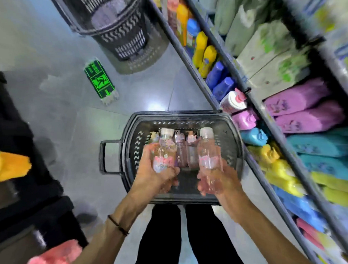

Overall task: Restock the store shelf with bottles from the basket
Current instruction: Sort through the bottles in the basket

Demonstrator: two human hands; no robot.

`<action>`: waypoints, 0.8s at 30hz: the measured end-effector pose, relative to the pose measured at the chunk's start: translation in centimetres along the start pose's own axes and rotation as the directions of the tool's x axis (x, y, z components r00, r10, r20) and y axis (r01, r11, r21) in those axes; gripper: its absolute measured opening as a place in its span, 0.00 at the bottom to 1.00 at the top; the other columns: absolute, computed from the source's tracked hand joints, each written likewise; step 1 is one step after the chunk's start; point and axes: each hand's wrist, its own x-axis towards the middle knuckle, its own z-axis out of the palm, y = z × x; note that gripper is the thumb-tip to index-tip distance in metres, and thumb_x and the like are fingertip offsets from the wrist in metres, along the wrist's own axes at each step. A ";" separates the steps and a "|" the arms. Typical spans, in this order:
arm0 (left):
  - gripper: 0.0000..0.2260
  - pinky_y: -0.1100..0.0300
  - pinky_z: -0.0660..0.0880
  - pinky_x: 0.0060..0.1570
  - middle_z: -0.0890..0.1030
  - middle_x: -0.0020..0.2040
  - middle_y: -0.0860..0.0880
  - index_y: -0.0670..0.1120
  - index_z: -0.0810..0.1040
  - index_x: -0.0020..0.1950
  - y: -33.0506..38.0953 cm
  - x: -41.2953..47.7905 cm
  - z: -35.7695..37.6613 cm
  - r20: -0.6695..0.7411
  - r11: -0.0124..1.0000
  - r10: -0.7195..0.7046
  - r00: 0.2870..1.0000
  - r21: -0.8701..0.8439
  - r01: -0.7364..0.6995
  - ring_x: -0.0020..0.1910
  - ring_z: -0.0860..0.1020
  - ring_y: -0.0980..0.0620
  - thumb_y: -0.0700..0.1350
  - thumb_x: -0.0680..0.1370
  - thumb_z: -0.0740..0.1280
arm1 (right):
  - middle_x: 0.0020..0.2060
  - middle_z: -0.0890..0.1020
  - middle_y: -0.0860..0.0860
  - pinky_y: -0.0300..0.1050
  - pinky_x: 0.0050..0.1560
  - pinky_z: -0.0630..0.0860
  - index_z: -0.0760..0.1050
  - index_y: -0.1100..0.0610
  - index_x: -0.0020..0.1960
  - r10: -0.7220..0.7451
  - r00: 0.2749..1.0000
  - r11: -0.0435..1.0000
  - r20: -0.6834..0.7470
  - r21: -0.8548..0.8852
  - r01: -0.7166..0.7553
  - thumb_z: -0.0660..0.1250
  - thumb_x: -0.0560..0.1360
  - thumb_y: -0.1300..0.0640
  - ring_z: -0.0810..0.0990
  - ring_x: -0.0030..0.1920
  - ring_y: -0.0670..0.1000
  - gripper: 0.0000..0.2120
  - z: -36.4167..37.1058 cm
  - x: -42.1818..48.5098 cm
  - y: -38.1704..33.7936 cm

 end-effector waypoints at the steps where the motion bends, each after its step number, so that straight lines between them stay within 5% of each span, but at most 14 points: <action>1: 0.29 0.31 0.78 0.38 0.84 0.43 0.47 0.57 0.69 0.61 2.2 -1.9 0.2 -0.028 1.000 0.028 0.999 -0.005 -0.028 0.32 0.80 0.46 0.28 0.73 0.72 | 0.32 0.77 0.58 0.44 0.26 0.71 0.76 0.59 0.54 -0.028 0.999 1.000 0.038 -0.012 0.028 0.71 0.66 0.63 0.74 0.25 0.55 0.16 0.9 -2.4 -2.2; 5: 0.30 0.38 0.79 0.34 0.81 0.45 0.40 0.57 0.69 0.61 11.2 -9.6 1.3 -0.093 0.983 0.181 0.979 -0.012 -0.183 0.31 0.79 0.45 0.31 0.68 0.74 | 0.31 0.76 0.57 0.44 0.27 0.70 0.75 0.59 0.51 -0.156 0.978 0.986 0.138 -0.033 0.162 0.74 0.65 0.66 0.73 0.27 0.54 0.16 3.4 -10.9 -10.0; 7: 0.29 0.50 0.81 0.33 0.82 0.50 0.43 0.56 0.70 0.62 15.0 -13.1 1.7 -0.135 0.958 0.285 0.949 0.008 -0.287 0.36 0.81 0.49 0.33 0.70 0.77 | 0.35 0.78 0.59 0.46 0.27 0.71 0.74 0.62 0.53 -0.198 0.960 0.979 0.198 -0.003 0.202 0.76 0.65 0.64 0.75 0.30 0.55 0.19 4.7 -14.7 -13.5; 10: 0.26 0.57 0.80 0.31 0.83 0.46 0.54 0.56 0.71 0.61 19.9 -17.4 2.1 -0.166 0.900 0.431 0.887 0.015 -0.435 0.38 0.82 0.53 0.34 0.72 0.77 | 0.39 0.79 0.60 0.45 0.26 0.74 0.74 0.63 0.58 -0.250 0.945 0.968 0.212 0.045 0.246 0.79 0.60 0.62 0.78 0.32 0.54 0.29 6.6 -19.7 -17.8; 14: 0.25 0.56 0.75 0.25 0.82 0.37 0.43 0.53 0.70 0.61 25.1 -23.1 2.1 -0.078 0.867 0.467 0.881 -0.156 -0.474 0.28 0.78 0.47 0.30 0.74 0.73 | 0.36 0.81 0.61 0.46 0.26 0.76 0.72 0.68 0.61 -0.328 0.916 0.941 0.230 -0.011 0.339 0.88 0.47 0.52 0.79 0.29 0.56 0.48 8.8 -25.1 -21.2; 19: 0.26 0.50 0.77 0.35 0.79 0.43 0.41 0.55 0.71 0.63 29.9 -28.6 2.0 0.019 0.799 0.590 0.807 -0.160 -0.580 0.35 0.78 0.44 0.42 0.68 0.75 | 0.38 0.80 0.63 0.50 0.32 0.78 0.82 0.57 0.49 -0.501 0.825 0.857 0.260 0.019 0.515 0.86 0.52 0.48 0.79 0.33 0.59 0.29 12.0 -32.1 -22.8; 24: 0.27 0.48 0.78 0.34 0.80 0.47 0.38 0.53 0.70 0.64 32.3 -31.4 2.4 0.137 0.696 0.718 0.683 -0.123 -0.707 0.37 0.78 0.42 0.43 0.68 0.76 | 0.39 0.80 0.64 0.55 0.36 0.76 0.74 0.62 0.58 -0.646 0.757 0.763 0.097 0.087 0.640 0.80 0.55 0.58 0.79 0.35 0.60 0.33 14.2 -37.6 -22.8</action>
